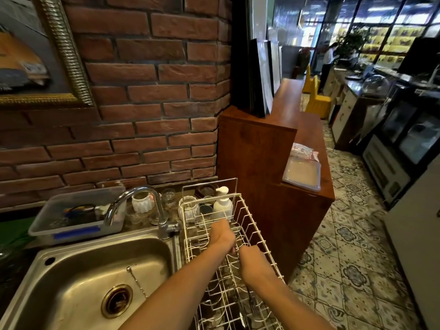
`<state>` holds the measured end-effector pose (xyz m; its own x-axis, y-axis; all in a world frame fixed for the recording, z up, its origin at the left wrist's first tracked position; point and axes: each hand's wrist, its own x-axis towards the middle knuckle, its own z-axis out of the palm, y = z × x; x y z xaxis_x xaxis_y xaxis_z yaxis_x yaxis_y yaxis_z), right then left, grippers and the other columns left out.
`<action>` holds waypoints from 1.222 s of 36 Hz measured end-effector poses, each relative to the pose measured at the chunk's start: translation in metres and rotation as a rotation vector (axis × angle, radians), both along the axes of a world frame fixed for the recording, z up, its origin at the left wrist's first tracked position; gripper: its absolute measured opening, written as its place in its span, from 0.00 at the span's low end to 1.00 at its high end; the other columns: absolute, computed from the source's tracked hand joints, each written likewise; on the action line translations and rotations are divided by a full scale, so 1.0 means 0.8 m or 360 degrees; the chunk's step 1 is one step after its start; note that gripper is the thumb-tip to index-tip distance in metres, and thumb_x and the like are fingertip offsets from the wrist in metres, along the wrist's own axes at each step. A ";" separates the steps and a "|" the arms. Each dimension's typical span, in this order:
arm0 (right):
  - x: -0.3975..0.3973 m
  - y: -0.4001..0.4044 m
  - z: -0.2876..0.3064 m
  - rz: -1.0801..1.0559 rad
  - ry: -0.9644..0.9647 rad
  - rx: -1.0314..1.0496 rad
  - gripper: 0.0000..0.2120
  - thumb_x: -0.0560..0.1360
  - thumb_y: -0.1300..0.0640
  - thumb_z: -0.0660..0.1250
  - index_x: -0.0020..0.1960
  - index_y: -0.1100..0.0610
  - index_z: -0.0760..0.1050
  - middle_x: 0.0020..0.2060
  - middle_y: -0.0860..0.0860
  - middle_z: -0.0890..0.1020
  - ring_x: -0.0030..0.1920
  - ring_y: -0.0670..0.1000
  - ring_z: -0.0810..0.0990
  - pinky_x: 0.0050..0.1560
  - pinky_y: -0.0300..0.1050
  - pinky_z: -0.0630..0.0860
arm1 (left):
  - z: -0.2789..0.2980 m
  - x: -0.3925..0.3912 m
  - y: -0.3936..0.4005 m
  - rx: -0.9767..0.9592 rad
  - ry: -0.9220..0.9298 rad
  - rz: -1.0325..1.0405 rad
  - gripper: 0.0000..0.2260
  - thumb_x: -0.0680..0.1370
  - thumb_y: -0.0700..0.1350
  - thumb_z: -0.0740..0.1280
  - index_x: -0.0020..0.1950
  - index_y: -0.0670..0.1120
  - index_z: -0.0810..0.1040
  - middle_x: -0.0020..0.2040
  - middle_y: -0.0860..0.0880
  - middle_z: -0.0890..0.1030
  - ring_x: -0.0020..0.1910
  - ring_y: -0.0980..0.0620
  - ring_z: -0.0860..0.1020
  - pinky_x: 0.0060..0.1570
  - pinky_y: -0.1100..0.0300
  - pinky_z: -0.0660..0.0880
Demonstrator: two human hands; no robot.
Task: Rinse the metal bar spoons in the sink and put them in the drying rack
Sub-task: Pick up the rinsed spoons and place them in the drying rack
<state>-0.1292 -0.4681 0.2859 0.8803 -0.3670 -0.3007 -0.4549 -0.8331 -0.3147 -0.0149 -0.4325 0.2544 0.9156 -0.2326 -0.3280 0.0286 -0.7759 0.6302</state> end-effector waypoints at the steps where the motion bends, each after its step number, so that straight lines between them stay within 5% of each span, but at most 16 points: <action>1: 0.001 0.001 0.000 0.0004 0.0012 -0.0004 0.15 0.76 0.69 0.64 0.61 0.58 0.75 0.56 0.56 0.80 0.53 0.56 0.81 0.46 0.46 0.74 | -0.002 0.001 0.000 -0.0004 -0.0027 -0.0002 0.10 0.74 0.35 0.73 0.55 0.42 0.81 0.43 0.48 0.80 0.26 0.58 0.71 0.17 0.66 0.68; 6: 0.000 0.002 -0.005 0.0028 0.0026 -0.0044 0.19 0.76 0.68 0.66 0.65 0.57 0.72 0.58 0.56 0.78 0.57 0.56 0.81 0.54 0.48 0.78 | -0.006 0.006 0.000 0.0018 -0.0015 -0.0013 0.11 0.73 0.34 0.73 0.54 0.42 0.81 0.52 0.44 0.83 0.44 0.49 0.84 0.41 0.55 0.84; 15: -0.002 0.005 -0.003 0.0049 0.0083 -0.0036 0.23 0.76 0.72 0.63 0.69 0.58 0.72 0.60 0.57 0.78 0.58 0.56 0.81 0.56 0.45 0.78 | -0.004 -0.003 0.008 -0.0045 -0.0015 -0.0012 0.09 0.73 0.32 0.73 0.52 0.39 0.82 0.47 0.43 0.85 0.40 0.50 0.85 0.38 0.57 0.84; 24: -0.003 0.009 0.004 0.0056 0.0136 -0.0072 0.18 0.78 0.70 0.62 0.66 0.58 0.73 0.60 0.56 0.77 0.54 0.53 0.79 0.53 0.42 0.75 | 0.020 -0.008 0.020 -0.0102 0.0061 0.0010 0.09 0.75 0.30 0.70 0.54 0.37 0.81 0.47 0.42 0.84 0.30 0.52 0.83 0.23 0.62 0.79; 27: -0.004 0.011 0.006 0.0042 0.0146 -0.0113 0.10 0.78 0.70 0.61 0.53 0.57 0.74 0.53 0.55 0.75 0.54 0.54 0.78 0.53 0.45 0.75 | 0.034 -0.008 0.022 -0.0144 0.0089 0.0038 0.07 0.75 0.31 0.71 0.53 0.35 0.81 0.44 0.41 0.85 0.35 0.49 0.86 0.34 0.55 0.84; 34: -0.009 0.017 0.021 -0.0013 0.0109 -0.0060 0.12 0.79 0.65 0.62 0.61 0.59 0.74 0.60 0.57 0.76 0.57 0.56 0.80 0.57 0.46 0.78 | 0.083 0.019 0.053 -0.0417 0.0120 0.0169 0.07 0.73 0.30 0.72 0.51 0.33 0.83 0.44 0.40 0.84 0.38 0.44 0.86 0.38 0.50 0.84; 36: -0.012 0.020 0.027 0.0008 0.0066 -0.0072 0.05 0.79 0.63 0.62 0.49 0.54 0.73 0.60 0.57 0.76 0.56 0.55 0.79 0.51 0.42 0.74 | 0.096 0.031 0.073 -0.0507 0.0112 0.0213 0.07 0.73 0.29 0.71 0.50 0.33 0.83 0.47 0.38 0.84 0.40 0.42 0.86 0.40 0.48 0.84; 39: -0.005 0.022 0.033 0.0063 0.0009 -0.0091 0.16 0.79 0.59 0.63 0.35 0.51 0.62 0.56 0.57 0.80 0.47 0.54 0.78 0.45 0.41 0.71 | 0.107 0.051 0.112 -0.0630 0.0091 0.0328 0.05 0.73 0.32 0.72 0.48 0.33 0.84 0.44 0.37 0.85 0.40 0.44 0.86 0.43 0.49 0.84; 41: 0.004 0.033 0.043 0.0096 -0.0032 -0.0089 0.09 0.79 0.56 0.64 0.41 0.57 0.73 0.49 0.59 0.83 0.44 0.55 0.82 0.48 0.45 0.79 | 0.108 0.063 0.143 -0.0643 0.0071 0.0387 0.04 0.75 0.34 0.71 0.46 0.34 0.85 0.38 0.41 0.85 0.32 0.49 0.85 0.38 0.54 0.84; 44: 0.025 0.054 0.051 0.0130 -0.0163 -0.0051 0.09 0.78 0.58 0.63 0.44 0.62 0.79 0.40 0.56 0.84 0.40 0.53 0.85 0.45 0.49 0.84 | 0.097 0.080 0.192 -0.0681 0.0051 0.0499 0.06 0.74 0.34 0.69 0.38 0.35 0.84 0.32 0.42 0.82 0.34 0.47 0.82 0.46 0.50 0.84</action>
<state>-0.1092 -0.4247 0.3263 0.9331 -0.3008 -0.1969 -0.3519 -0.8765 -0.3284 0.0488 -0.2787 0.3320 0.9538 -0.0682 -0.2925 0.2423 -0.4009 0.8835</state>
